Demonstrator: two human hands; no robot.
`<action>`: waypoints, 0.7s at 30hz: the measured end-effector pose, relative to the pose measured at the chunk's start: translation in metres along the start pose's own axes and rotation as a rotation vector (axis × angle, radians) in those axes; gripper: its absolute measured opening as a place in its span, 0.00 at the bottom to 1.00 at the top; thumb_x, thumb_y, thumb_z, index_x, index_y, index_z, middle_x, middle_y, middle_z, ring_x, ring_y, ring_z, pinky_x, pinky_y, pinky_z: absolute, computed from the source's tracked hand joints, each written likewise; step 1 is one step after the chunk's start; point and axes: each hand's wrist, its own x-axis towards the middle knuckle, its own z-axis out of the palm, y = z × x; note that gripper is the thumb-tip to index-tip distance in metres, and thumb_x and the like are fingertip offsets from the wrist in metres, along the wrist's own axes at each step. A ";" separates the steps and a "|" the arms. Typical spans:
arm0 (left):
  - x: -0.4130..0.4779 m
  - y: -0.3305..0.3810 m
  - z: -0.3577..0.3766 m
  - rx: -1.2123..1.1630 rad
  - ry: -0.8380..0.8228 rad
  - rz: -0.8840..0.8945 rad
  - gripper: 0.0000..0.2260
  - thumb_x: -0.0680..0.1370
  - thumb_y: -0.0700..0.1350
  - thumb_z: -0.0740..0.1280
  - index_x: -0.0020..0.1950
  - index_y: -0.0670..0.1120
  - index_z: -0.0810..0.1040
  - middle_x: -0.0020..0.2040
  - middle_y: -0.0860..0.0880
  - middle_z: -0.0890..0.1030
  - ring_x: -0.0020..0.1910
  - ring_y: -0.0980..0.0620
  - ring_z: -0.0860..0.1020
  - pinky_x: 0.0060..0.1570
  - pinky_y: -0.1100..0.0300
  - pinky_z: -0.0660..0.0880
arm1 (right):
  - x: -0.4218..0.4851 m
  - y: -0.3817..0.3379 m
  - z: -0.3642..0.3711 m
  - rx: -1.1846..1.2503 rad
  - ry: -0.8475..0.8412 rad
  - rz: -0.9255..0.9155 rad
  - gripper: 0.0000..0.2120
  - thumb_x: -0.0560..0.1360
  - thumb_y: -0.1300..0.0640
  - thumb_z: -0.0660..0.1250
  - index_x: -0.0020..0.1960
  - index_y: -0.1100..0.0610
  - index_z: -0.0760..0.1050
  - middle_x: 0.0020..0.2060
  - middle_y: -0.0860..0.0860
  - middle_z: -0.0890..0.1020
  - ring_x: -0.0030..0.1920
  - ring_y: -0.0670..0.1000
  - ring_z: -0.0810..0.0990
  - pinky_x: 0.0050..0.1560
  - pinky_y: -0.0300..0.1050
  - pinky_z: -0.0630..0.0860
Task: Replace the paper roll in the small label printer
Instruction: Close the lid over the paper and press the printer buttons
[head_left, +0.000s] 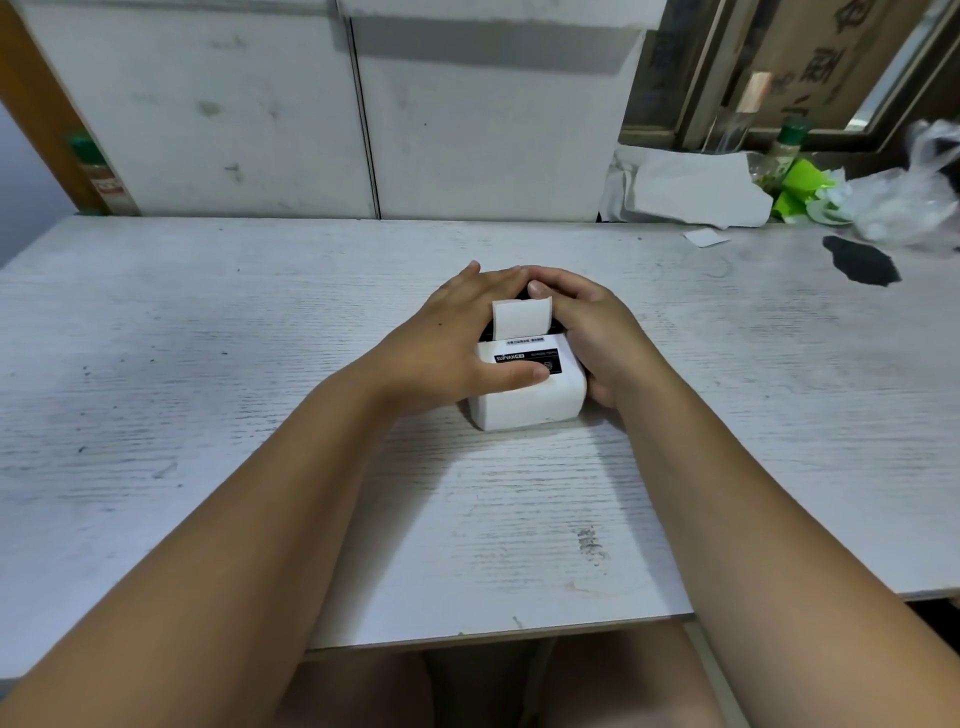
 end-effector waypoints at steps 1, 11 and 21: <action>0.000 -0.001 0.000 0.002 0.003 0.002 0.34 0.72 0.55 0.69 0.75 0.57 0.58 0.75 0.59 0.58 0.67 0.68 0.46 0.66 0.69 0.42 | 0.000 0.000 0.000 0.001 -0.006 -0.001 0.08 0.79 0.60 0.63 0.52 0.53 0.80 0.47 0.52 0.85 0.47 0.51 0.83 0.50 0.49 0.80; 0.000 -0.006 0.004 0.030 0.014 -0.045 0.36 0.69 0.64 0.65 0.74 0.62 0.55 0.76 0.64 0.57 0.77 0.56 0.46 0.73 0.56 0.51 | -0.004 -0.003 0.002 -0.095 0.001 -0.009 0.10 0.80 0.61 0.59 0.54 0.53 0.79 0.47 0.51 0.83 0.47 0.51 0.81 0.51 0.48 0.78; -0.007 -0.009 0.013 -0.076 0.061 -0.101 0.35 0.74 0.57 0.66 0.76 0.58 0.51 0.78 0.60 0.46 0.77 0.57 0.41 0.74 0.58 0.47 | -0.012 0.002 0.006 -0.100 0.113 -0.028 0.12 0.79 0.58 0.62 0.61 0.54 0.77 0.55 0.52 0.83 0.55 0.52 0.82 0.58 0.50 0.78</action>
